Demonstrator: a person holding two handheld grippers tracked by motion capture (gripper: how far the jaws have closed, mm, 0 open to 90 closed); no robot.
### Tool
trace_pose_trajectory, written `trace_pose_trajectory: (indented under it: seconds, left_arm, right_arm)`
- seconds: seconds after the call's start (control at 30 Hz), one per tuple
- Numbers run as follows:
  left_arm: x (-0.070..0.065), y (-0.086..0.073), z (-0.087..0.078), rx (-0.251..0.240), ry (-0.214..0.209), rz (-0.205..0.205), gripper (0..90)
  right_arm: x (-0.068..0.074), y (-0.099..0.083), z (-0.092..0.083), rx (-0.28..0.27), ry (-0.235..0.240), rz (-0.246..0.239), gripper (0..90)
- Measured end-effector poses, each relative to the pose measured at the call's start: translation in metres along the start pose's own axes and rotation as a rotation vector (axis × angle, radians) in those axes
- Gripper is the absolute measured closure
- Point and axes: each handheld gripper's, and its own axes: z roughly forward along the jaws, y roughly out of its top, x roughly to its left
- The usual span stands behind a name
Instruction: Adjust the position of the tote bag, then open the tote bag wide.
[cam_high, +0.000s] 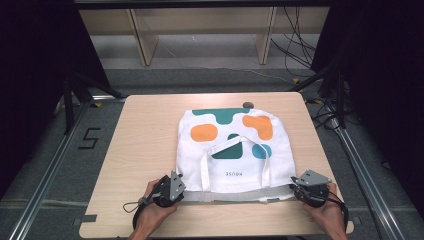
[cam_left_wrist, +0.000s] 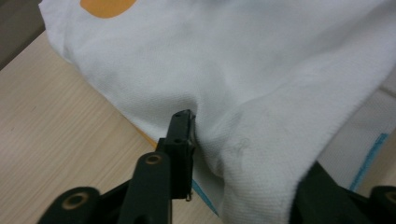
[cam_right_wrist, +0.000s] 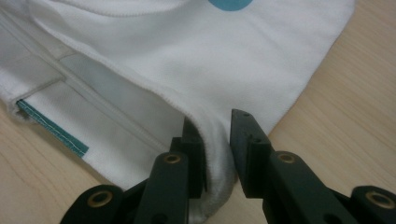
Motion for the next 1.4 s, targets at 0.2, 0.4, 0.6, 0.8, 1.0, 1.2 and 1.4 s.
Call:
trace_pose_trajectory:
  seconds: [0.2, 0.4, 0.6, 0.8, 1.0, 1.2, 1.4]
  left_arm:
    - [0.0, 0.0, 0.003, 0.003, 0.001, 0.008, 78.4]
    - [0.001, 0.002, -0.001, 0.001, -0.001, 0.019, 79.4]
    - [0.002, 0.003, -0.002, -0.009, -0.002, 0.023, 78.4]
    - [0.006, 0.006, -0.01, -0.05, 0.001, 0.009, 80.4]
    - [0.005, 0.011, -0.017, -0.106, 0.018, -0.006, 81.7]
    - [0.011, 0.016, -0.026, -0.158, 0.032, -0.033, 82.1]
    - [0.02, 0.023, -0.04, -0.216, 0.059, -0.072, 82.4]
  right_arm:
    - [0.003, 0.0, 0.001, 0.009, -0.026, 0.031, 68.2]
    - [0.001, -0.001, 0.009, 0.063, -0.054, -0.023, 58.9]
    - [-0.003, -0.002, 0.011, 0.065, -0.025, -0.019, 66.0]
    - [-0.006, 0.002, 0.002, -0.003, -0.012, -0.008, 78.6]
    - [-0.008, 0.006, -0.007, -0.064, -0.033, 0.036, 79.5]
    - [-0.01, 0.011, -0.021, -0.164, -0.026, 0.11, 80.6]
    - [-0.011, 0.02, -0.031, -0.258, -0.02, 0.131, 81.8]
